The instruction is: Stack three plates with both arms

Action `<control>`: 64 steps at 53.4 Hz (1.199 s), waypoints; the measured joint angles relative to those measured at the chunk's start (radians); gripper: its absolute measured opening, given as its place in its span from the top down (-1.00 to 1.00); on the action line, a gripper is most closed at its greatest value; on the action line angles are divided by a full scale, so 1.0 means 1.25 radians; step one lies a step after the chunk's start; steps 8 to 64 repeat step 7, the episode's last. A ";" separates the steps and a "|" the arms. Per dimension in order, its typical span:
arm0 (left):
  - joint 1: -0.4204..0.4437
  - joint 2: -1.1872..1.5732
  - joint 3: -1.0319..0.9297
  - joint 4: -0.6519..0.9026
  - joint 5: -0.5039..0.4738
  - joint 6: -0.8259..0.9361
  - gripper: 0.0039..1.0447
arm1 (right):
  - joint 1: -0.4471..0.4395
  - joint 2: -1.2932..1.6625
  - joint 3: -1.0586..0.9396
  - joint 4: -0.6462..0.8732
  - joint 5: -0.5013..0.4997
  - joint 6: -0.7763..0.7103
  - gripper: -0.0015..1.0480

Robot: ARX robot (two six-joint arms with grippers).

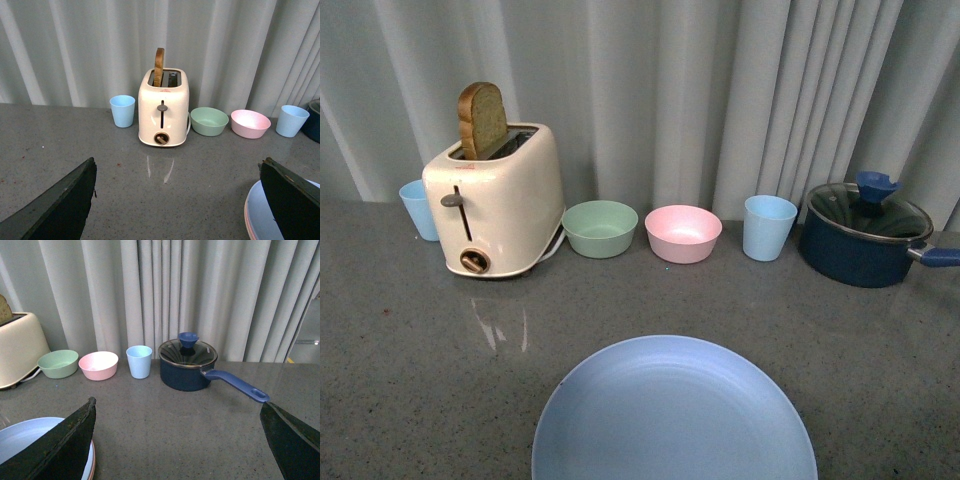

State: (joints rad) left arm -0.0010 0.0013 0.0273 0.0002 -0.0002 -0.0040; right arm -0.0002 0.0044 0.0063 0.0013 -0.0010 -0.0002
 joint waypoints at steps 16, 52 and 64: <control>0.000 0.000 0.000 0.000 0.000 0.000 -0.87 | 0.000 0.000 0.000 0.000 0.000 0.000 -0.86; 0.000 0.000 0.000 0.000 0.000 0.000 -0.87 | 0.000 0.000 0.000 0.000 0.000 0.000 -0.86; 0.000 0.000 0.000 0.000 0.000 0.000 -0.87 | 0.000 0.000 0.000 0.000 0.000 0.000 -0.86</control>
